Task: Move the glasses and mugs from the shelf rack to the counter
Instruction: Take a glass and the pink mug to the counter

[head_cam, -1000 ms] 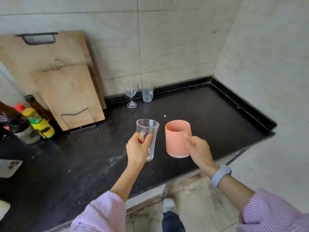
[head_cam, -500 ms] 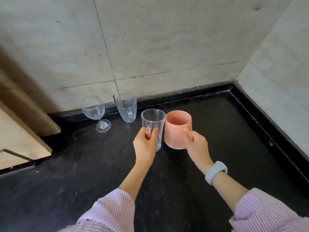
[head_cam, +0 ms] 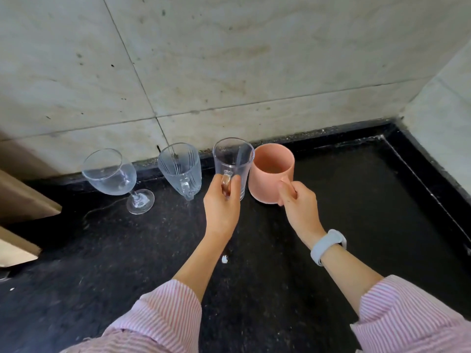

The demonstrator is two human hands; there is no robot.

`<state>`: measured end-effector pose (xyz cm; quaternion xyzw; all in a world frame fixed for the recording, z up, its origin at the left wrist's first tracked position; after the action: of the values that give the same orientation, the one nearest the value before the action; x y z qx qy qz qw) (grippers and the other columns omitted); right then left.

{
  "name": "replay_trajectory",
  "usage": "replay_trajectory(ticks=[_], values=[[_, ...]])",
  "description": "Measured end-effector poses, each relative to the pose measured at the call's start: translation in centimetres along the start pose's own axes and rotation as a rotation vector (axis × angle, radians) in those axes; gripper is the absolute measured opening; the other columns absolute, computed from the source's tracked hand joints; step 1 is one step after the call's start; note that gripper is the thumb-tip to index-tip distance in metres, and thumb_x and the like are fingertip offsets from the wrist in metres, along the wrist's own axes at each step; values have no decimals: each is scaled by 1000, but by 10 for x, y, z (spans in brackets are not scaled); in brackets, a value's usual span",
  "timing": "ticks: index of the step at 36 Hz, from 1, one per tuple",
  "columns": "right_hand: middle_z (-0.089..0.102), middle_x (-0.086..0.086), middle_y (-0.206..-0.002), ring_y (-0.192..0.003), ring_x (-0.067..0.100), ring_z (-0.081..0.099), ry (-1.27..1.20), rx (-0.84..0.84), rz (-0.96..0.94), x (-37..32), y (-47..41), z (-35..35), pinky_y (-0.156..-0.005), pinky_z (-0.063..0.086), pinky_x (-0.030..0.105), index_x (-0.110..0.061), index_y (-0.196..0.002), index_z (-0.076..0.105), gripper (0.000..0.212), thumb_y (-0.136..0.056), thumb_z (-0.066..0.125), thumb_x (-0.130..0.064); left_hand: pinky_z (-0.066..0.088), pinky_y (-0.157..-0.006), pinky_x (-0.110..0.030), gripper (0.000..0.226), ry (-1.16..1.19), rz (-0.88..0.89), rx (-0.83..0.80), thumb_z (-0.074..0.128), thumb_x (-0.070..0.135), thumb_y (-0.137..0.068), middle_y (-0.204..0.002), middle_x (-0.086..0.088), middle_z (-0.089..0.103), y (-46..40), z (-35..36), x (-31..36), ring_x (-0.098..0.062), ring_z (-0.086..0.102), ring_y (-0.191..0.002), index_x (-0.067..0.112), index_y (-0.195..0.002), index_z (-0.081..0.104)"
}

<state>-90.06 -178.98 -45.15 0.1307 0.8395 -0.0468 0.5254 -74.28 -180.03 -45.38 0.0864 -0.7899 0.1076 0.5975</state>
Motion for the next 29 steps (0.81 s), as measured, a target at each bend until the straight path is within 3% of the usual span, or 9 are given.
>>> replay_trajectory(ticks=[3,8,11,13,17,20,23,26,29], values=[[58,7,-74,-76,20,58,-26,-18,32,3,-10,2,-73,47,32,-5,-79,57,32,-95,44,-28,37,-57,-8,22,-5,-38,-59,47,33,-94,-69,6,48,-3,3,-4,-3,44,-60,28,-73,44],[61,3,-78,-81,20,61,-11,-4,57,6,-17,3,-79,50,38,-8,-84,60,30,-95,45,-31,42,-78,-10,27,-23,-26,-165,34,31,-99,-95,12,60,-9,3,-8,3,57,-91,18,-103,57],[64,8,-84,-85,22,62,-17,9,79,2,-18,4,-84,51,42,-8,-88,62,28,-94,46,-30,44,-81,-16,26,-50,12,-183,35,30,-99,-100,6,61,-10,3,-9,-2,57,-92,18,-104,57],[66,15,-88,-88,27,62,-36,28,88,-1,-19,5,-84,51,44,-3,-91,63,30,-95,46,-28,44,-76,-10,26,-77,37,-172,36,30,-98,-97,4,62,-11,2,-11,-2,57,-85,16,-105,56],[64,17,-86,-83,25,59,-26,32,80,-7,-15,6,-74,47,37,0,-87,64,33,-94,48,-28,44,-77,-12,19,-123,50,-141,38,30,-97,-97,4,62,-14,-3,-10,-3,57,-86,22,-102,55],[66,21,-92,-88,31,61,-35,17,96,-9,-13,6,-81,50,45,3,-91,64,35,-94,48,-29,46,-80,-29,25,-177,21,-131,40,32,-97,-99,-2,64,-14,-6,-8,-16,58,-91,17,-106,57],[63,20,-99,-93,30,60,9,-6,131,-12,-12,7,-80,48,41,1,-96,62,36,-95,45,-31,43,-80,-29,29,-242,-27,-125,39,34,-97,-106,-8,63,-13,-6,-3,-16,58,-95,15,-107,58],[58,17,-110,-98,26,57,70,-10,158,-16,-7,7,-78,43,32,-3,-108,56,29,-94,48,-27,39,-83,-26,32,-271,-70,-119,46,32,-95,-123,-7,58,-7,-10,3,-8,50,-99,15,-120,54],[52,13,-124,-112,27,55,76,-14,174,-24,9,6,-91,45,33,-9,-126,43,37,-92,53,-18,42,-92,-29,47,-320,-89,-148,55,33,-90,-136,-6,47,9,-22,8,-15,50,-114,18,-133,43]])
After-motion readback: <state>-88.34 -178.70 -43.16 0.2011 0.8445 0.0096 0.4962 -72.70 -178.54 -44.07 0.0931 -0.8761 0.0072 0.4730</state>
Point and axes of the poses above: each hand's wrist, its own y-axis away from the middle knuckle, its own z-axis out of the palm, x = y × z, the point moved 2 cm from there along -y, towards the middle knuckle
